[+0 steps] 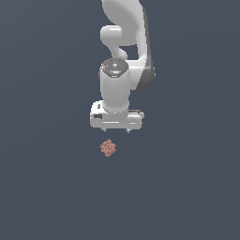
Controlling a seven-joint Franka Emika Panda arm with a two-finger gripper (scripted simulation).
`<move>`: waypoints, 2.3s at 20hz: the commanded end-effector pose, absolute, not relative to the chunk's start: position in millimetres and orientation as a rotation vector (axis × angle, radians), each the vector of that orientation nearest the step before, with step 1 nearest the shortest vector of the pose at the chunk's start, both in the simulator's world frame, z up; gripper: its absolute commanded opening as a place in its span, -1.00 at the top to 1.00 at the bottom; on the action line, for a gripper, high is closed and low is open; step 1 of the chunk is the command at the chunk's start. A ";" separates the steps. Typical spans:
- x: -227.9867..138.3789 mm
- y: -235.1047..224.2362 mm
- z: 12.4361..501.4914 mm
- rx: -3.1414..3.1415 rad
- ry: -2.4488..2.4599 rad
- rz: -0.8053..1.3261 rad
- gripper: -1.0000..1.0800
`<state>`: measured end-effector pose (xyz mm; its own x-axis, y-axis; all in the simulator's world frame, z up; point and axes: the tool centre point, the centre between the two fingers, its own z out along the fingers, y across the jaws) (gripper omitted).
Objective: Pick up the object and move it to a goal position.
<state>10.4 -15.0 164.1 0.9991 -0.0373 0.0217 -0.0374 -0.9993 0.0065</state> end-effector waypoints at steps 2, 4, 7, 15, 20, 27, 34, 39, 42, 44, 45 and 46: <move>10.2 -15.3 164.5 3.134 -0.059 0.034 -0.92; 9.0 -16.8 164.9 3.134 -0.057 0.028 -0.92; 5.3 -21.1 166.7 3.135 -0.052 0.013 -0.92; 4.2 -23.0 166.8 3.136 -0.059 0.007 -0.92; 6.2 -25.3 162.0 3.135 -0.141 0.006 -0.92; 11.5 -31.3 148.9 3.122 -0.357 0.003 -0.92; 18.7 -40.9 129.0 3.072 -0.679 -0.001 -0.92; 23.4 -48.2 114.3 3.011 -0.909 -0.002 -0.92; 25.5 -52.0 107.0 2.974 -1.021 -0.002 -0.92; 26.7 -54.1 102.9 2.952 -1.082 -0.002 -0.92; 27.2 -55.1 101.1 2.941 -1.109 -0.001 -0.92; 27.7 -55.9 99.4 2.932 -1.134 -0.001 -0.92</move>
